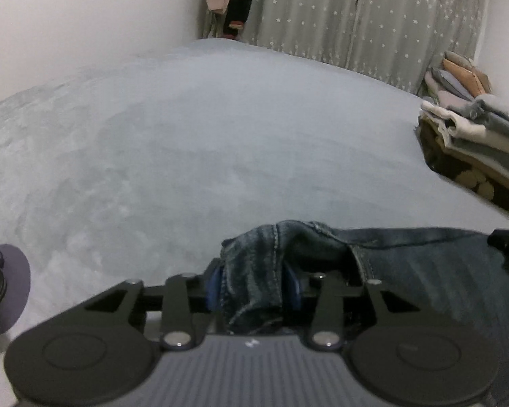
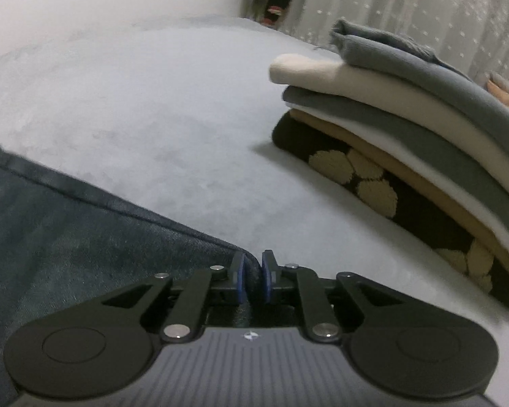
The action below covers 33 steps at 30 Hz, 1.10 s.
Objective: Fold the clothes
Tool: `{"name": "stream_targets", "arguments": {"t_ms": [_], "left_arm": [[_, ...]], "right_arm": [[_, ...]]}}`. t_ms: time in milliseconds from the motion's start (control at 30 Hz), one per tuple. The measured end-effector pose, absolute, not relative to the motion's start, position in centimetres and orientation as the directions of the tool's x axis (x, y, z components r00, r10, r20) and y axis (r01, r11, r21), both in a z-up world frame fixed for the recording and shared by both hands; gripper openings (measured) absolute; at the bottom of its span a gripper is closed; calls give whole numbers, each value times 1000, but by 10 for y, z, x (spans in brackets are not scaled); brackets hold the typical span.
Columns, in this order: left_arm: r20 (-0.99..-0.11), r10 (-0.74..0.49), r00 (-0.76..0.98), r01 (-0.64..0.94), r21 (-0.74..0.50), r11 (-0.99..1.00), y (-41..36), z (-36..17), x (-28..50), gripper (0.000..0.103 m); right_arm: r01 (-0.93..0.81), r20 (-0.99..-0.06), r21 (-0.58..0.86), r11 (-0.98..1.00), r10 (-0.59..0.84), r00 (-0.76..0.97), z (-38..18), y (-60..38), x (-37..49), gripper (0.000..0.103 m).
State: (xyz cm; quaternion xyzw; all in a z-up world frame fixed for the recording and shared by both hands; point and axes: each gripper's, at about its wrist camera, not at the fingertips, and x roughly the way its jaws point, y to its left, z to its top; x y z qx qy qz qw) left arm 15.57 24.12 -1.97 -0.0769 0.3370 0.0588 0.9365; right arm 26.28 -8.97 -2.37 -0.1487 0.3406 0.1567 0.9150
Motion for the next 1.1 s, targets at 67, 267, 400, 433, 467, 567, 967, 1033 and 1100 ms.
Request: {"name": "stream_targets", "arguments": {"t_ms": [67, 267, 400, 433, 467, 567, 967, 1033, 1100], "left_arm": [[-635, 80, 768, -178, -92, 980, 242, -14, 152, 63], [-551, 93, 829, -196, -131, 972, 240, 9, 137, 69], [-526, 50, 849, -142, -136, 980, 221, 14, 132, 74], [-522, 64, 850, -142, -111, 984, 215, 13, 131, 75], [-522, 75, 850, -138, -82, 987, 208, 13, 131, 76], [-512, 107, 852, -128, -7, 992, 186, 14, 132, 77], [-551, -96, 829, 176, 94, 980, 77, 1, 172, 78], [-558, -138, 818, 224, 89, 971, 62, -2, 181, 78], [-565, -172, 807, 263, 84, 961, 49, -8, 189, 78]], "right_arm": [[-373, -670, -142, 917, 188, 718, -18, -95, 259, 25], [-255, -644, -73, 964, 150, 751, -1, -162, 223, 44], [-117, -652, -51, 992, 56, 756, 0, -229, 193, 45], [-80, -655, -40, 996, 35, 755, 0, -246, 187, 45], [-43, -659, -28, 999, 14, 752, -1, -263, 180, 45], [64, -662, 19, 998, -36, 749, 1, -311, 159, 45], [262, -687, 22, 965, -175, 705, -13, -424, 141, 47], [281, -691, 24, 959, -188, 698, -18, -432, 149, 47], [293, -689, 43, 955, -184, 701, -24, -437, 154, 49]]}}
